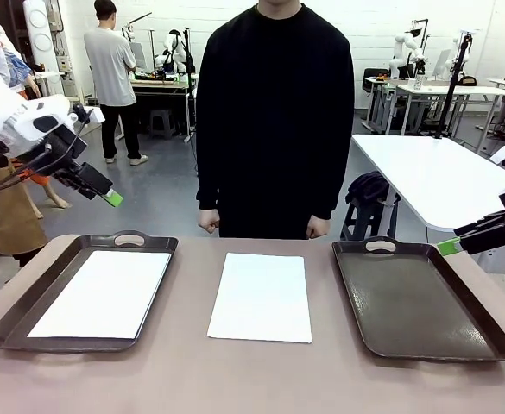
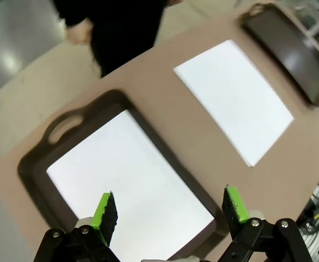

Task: Sort the A4 documents.
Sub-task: Receive the A4 Paper.

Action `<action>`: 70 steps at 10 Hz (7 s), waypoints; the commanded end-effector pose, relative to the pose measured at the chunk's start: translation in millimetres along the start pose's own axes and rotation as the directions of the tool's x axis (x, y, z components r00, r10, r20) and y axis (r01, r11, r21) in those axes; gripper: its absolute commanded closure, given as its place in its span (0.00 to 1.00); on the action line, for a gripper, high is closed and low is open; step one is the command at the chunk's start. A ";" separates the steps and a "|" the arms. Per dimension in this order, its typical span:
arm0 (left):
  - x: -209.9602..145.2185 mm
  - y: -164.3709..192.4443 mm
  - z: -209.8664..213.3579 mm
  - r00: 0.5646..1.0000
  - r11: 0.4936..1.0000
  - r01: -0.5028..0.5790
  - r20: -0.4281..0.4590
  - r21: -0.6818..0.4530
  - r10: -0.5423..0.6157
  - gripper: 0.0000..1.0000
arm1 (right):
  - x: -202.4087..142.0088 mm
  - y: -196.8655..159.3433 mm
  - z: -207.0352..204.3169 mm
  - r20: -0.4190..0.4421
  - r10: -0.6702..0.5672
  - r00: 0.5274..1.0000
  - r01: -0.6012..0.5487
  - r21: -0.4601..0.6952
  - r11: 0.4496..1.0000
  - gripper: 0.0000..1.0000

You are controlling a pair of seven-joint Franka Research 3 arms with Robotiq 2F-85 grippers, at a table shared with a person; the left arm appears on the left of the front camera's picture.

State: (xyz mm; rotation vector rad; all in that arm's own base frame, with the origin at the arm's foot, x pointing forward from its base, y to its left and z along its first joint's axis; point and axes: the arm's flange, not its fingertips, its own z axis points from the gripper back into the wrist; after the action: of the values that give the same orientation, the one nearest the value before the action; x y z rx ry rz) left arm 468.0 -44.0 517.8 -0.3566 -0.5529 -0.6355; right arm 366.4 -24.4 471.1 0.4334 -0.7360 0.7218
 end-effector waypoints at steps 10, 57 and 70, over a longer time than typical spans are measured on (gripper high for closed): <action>-33.1 -5.9 2.0 0.983 0.987 -0.058 0.164 -0.152 0.084 0.00 | 0.4 -3.0 -3.0 0.019 0.010 1.000 -0.010 0.018 1.000 0.00; -29.0 -4.6 3.6 0.986 0.984 -0.079 0.134 -0.159 0.101 0.00 | 0.4 -3.0 -3.0 0.019 0.010 1.000 -0.010 0.018 1.000 0.00; -29.0 -4.6 3.6 0.986 0.984 -0.079 0.134 -0.159 0.101 0.00 | 0.4 -3.0 -3.0 0.019 0.010 1.000 -0.010 0.018 1.000 0.00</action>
State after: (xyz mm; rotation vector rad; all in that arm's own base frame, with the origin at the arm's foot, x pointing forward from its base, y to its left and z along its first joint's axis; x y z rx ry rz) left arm 444.8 -32.9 502.7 -0.5662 -0.6162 -0.5686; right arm 366.1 -24.5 471.2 0.4320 -0.7346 0.7226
